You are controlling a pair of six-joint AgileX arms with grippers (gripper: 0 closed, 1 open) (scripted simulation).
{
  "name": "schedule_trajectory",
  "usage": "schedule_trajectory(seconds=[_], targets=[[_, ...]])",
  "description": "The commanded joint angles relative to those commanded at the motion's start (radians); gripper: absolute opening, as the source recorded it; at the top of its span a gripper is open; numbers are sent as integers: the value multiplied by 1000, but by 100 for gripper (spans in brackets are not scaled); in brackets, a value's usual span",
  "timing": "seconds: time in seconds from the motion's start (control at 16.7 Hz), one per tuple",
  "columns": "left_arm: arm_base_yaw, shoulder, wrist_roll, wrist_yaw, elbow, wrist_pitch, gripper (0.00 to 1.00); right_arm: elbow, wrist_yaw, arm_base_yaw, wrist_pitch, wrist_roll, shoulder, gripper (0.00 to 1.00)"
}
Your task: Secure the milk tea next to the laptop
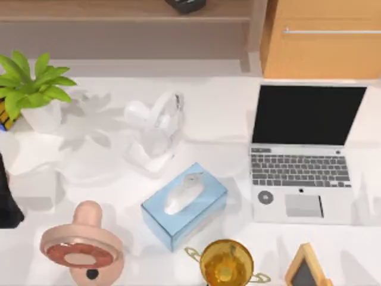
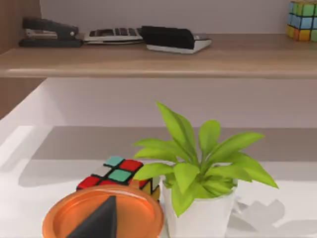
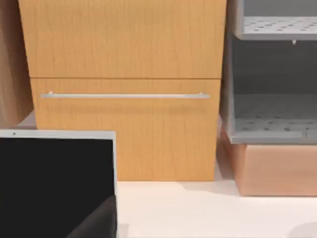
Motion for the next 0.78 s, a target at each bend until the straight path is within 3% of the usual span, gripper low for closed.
schedule_trajectory(seconds=[0.36, 0.78], targets=[[0, 0, 0, 0, 0, 0, 100, 15, -62, -66, 95, -15, 108, 100], [0, 0, 0, 0, 0, 0, 100, 80, -319, -340, 494, -78, 644, 100]])
